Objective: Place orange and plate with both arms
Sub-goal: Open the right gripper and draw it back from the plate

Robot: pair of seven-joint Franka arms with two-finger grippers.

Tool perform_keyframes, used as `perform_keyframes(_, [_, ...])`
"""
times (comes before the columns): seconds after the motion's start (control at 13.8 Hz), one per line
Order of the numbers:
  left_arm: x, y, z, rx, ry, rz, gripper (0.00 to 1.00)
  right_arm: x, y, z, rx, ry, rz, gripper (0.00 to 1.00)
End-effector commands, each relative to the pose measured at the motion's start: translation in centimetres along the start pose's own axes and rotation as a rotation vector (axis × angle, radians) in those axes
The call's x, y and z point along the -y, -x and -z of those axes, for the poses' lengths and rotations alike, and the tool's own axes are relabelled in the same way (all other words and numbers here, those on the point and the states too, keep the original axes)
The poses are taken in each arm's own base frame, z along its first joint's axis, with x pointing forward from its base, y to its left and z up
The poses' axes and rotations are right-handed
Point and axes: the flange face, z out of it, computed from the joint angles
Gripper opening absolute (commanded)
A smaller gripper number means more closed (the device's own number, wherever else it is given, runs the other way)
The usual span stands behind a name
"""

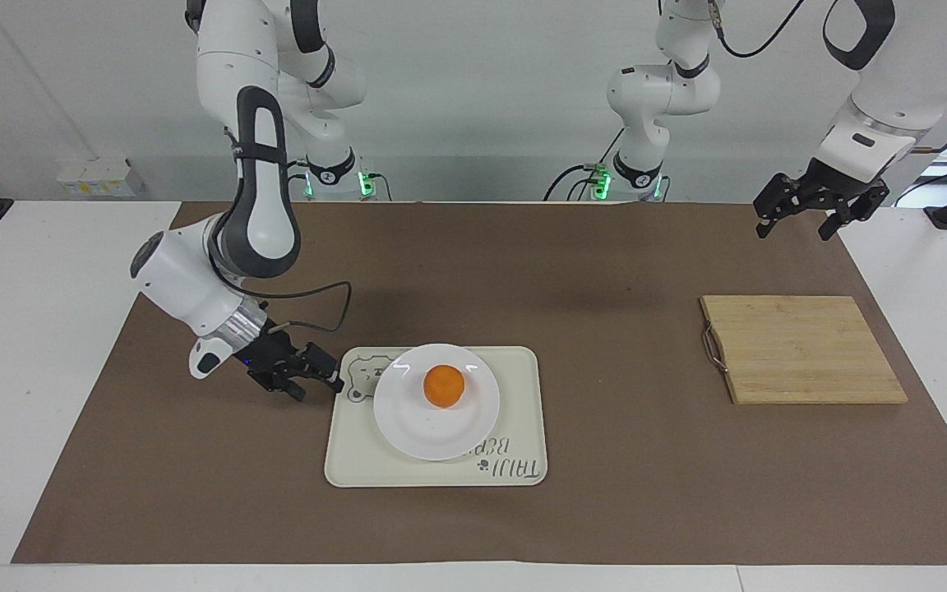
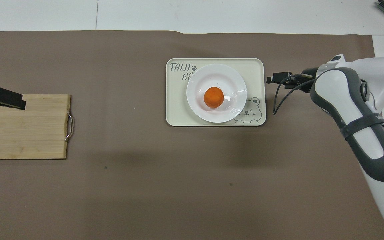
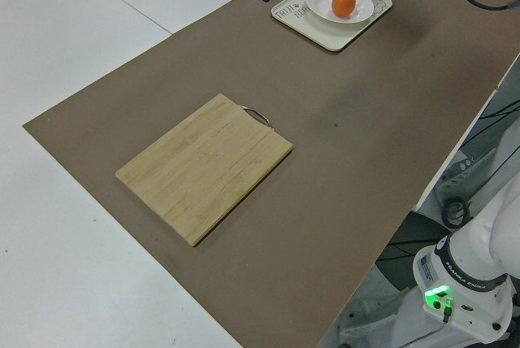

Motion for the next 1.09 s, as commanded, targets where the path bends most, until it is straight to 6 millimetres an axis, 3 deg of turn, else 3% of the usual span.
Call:
perform_keyframes(0.0, [0.1,0.5,0.3,0.006,-0.019,0.009,1.0,1.4,-0.4,4.7,-0.029,0.155,0.058,1.0])
perform_keyframes(0.22, [0.1,0.5,0.3,0.006,-0.019,0.009,1.0,1.9,0.6,9.7,0.016,0.312,0.089,1.0])
perform_keyframes(0.65, [0.1,0.5,0.3,0.006,-0.019,0.009,1.0,2.6,3.9,19.0,0.101,0.387,0.057,1.0])
perform_keyframes(1.01, [0.1,0.5,0.3,0.008,-0.018,0.009,1.0,5.6,4.6,27.0,0.171,0.453,0.067,1.0])
